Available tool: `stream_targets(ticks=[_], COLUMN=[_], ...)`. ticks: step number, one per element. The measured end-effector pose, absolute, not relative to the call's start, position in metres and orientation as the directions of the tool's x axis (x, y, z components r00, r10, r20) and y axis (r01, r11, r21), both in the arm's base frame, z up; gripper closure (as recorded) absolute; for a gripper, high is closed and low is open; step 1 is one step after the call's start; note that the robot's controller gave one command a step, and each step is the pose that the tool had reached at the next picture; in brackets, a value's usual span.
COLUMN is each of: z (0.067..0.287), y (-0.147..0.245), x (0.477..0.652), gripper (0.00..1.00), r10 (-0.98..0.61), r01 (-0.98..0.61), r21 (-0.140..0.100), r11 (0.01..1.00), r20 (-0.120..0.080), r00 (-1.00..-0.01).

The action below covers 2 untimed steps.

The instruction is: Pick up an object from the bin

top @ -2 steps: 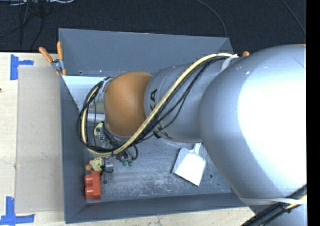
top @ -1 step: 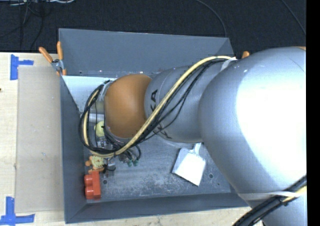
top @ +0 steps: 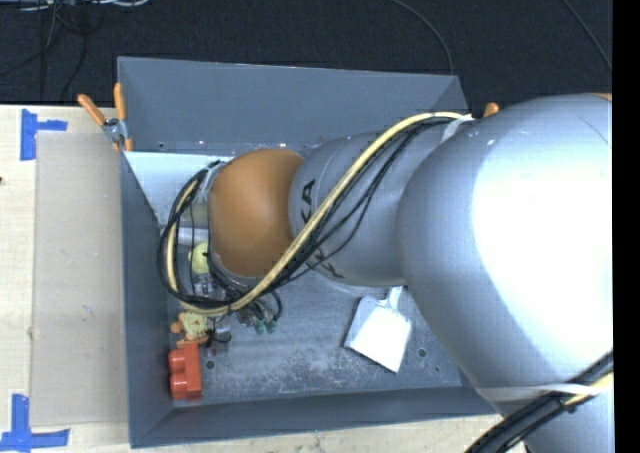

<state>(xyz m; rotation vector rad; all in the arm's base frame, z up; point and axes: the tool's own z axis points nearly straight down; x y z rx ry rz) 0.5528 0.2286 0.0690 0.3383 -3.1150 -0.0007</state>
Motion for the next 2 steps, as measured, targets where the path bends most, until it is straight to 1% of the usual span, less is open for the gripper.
stream_targets(ticks=[1, 2], z=[0.081, 0.107], y=[0.227, 0.228], x=[0.55, 0.552], gripper=[1.0, 1.0], r10=[-0.214, -0.214], r01=[-0.214, -0.214], r21=[0.0, 0.001], r11=[0.977, 0.977], r20=[0.018, 0.01], r00=[-0.977, -0.977])
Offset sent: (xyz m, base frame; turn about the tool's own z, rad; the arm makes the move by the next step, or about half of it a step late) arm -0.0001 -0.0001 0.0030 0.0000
